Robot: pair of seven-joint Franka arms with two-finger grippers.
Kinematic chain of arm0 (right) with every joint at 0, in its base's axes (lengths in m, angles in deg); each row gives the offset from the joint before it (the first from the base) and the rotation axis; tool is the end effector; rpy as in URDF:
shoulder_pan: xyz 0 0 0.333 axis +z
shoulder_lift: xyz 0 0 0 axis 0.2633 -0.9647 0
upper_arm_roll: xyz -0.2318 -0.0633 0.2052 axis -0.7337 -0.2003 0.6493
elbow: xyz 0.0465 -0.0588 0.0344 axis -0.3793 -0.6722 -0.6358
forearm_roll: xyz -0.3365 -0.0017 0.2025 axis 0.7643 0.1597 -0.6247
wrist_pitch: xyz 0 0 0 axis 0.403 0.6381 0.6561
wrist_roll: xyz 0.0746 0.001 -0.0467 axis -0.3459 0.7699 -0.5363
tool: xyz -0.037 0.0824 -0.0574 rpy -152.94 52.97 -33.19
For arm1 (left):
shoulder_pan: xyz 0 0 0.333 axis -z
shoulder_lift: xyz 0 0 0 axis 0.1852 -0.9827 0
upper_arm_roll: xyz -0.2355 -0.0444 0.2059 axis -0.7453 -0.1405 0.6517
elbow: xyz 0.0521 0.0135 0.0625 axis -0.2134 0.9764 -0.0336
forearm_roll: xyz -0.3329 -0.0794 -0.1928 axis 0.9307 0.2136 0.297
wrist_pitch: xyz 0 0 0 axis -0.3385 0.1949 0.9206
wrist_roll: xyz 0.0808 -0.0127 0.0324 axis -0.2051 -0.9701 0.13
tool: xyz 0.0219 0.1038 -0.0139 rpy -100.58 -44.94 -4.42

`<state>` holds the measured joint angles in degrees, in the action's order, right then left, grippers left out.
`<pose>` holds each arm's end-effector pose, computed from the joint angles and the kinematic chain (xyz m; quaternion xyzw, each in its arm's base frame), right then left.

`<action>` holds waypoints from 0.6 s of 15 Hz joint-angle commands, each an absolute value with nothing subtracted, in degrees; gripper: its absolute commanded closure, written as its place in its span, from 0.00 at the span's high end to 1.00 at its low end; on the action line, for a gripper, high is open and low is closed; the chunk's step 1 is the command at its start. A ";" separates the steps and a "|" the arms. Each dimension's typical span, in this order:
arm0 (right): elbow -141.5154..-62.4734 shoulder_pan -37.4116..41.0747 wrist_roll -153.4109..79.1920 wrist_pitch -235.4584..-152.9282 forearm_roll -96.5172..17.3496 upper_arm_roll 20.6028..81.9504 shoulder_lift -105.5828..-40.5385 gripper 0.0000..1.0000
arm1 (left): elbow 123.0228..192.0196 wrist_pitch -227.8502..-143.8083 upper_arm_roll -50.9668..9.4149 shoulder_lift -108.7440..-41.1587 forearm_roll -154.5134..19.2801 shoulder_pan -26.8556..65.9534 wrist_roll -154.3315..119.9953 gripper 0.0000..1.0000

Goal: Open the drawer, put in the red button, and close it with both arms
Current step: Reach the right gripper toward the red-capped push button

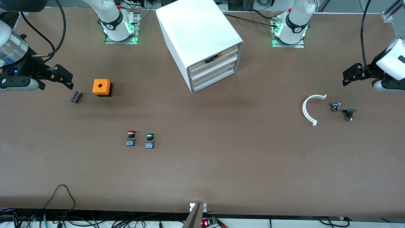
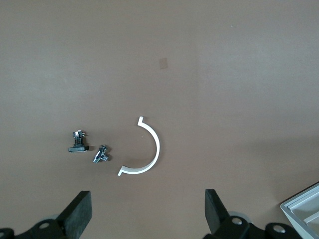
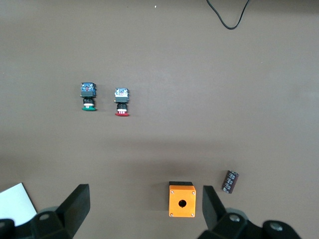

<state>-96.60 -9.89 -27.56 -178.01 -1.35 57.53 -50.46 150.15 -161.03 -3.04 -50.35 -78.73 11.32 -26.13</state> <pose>0.5705 0.0596 0.6018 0.9989 0.0158 0.0433 0.0072 0.5620 -0.0074 0.5999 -0.9993 0.0327 0.0097 0.0183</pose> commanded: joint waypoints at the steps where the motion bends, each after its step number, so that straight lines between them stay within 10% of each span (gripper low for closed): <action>1: -94.99 -10.08 -26.02 -176.75 -0.71 57.52 -51.18 1.00 | 149.22 -160.51 -3.24 -50.56 -78.28 11.64 -26.61 1.00; 9: -93.06 -8.85 -25.40 -175.07 -1.16 57.60 -52.41 1.00 | 149.22 -160.51 -3.24 -50.56 -78.28 11.64 -26.61 1.00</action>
